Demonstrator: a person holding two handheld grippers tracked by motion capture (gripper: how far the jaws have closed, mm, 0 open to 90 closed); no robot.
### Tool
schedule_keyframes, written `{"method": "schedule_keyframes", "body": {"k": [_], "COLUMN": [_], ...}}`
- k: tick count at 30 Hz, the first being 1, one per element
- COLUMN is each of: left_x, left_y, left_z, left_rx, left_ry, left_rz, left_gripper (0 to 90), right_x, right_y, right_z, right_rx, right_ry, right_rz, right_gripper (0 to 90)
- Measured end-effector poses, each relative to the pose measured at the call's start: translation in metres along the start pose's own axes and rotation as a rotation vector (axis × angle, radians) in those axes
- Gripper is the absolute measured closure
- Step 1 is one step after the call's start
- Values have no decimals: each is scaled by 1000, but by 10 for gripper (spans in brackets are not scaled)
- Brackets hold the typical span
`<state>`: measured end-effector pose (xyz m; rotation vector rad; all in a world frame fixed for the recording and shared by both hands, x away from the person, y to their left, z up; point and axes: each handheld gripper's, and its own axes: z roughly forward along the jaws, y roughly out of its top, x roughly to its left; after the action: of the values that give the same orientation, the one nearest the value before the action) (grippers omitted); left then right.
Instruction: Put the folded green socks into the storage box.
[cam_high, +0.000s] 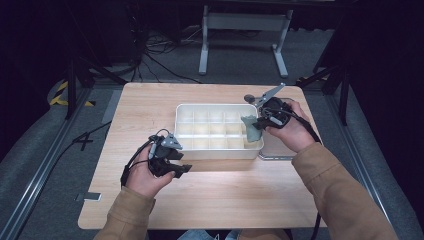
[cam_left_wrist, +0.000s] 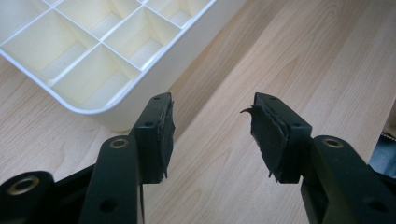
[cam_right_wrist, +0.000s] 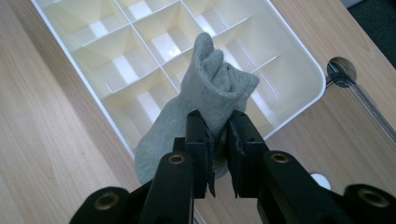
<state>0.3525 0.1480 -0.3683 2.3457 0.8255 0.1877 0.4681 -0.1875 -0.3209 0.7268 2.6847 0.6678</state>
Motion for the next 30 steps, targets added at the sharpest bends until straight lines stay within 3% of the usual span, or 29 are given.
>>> {"method": "schedule_keyframes", "body": {"k": [5, 14, 30], "left_x": [0, 1, 2], "left_y": [-1, 0, 0], "left_z": [0, 3, 5], "left_rx": [2, 8, 14], "left_ry": [2, -3, -8], "left_rz": [-3, 1, -1], "left_gripper": [489, 490, 490], "right_x": [1, 3, 9], "right_y": [-1, -13, -22], "right_z": [13, 41, 62], "right_rx": [20, 103, 156], "right_ry": [-4, -27, -3], "right_rz": [-21, -50, -43], "right_gripper": [797, 798, 798]}}
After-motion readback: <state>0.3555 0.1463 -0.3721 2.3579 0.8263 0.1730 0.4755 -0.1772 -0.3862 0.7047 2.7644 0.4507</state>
